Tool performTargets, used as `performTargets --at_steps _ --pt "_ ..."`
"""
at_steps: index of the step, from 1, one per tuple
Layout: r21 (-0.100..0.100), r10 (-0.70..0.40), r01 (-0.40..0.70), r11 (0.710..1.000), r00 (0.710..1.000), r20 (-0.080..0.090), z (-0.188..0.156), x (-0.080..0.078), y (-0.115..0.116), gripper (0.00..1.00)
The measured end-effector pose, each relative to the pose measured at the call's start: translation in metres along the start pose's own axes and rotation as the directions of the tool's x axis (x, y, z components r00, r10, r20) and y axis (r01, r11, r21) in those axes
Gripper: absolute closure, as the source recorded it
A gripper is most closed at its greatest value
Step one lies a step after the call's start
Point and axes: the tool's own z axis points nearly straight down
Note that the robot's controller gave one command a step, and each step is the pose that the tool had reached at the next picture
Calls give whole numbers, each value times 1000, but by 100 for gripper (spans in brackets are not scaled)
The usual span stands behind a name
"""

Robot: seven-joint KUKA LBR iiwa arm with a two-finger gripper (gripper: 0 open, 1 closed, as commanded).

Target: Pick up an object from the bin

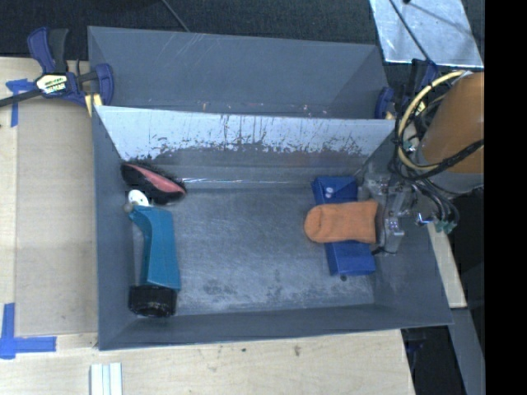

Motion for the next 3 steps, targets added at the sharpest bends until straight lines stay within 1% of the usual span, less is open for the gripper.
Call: performTargets --at_steps 1,2,3 --pt "2 -3 3 1000 1000 8 -5 -2 0 0" --pt "1 67 -67 998 998 12 52 1 20 100" --pt "1 66 -66 998 998 12 52 1 20 100"
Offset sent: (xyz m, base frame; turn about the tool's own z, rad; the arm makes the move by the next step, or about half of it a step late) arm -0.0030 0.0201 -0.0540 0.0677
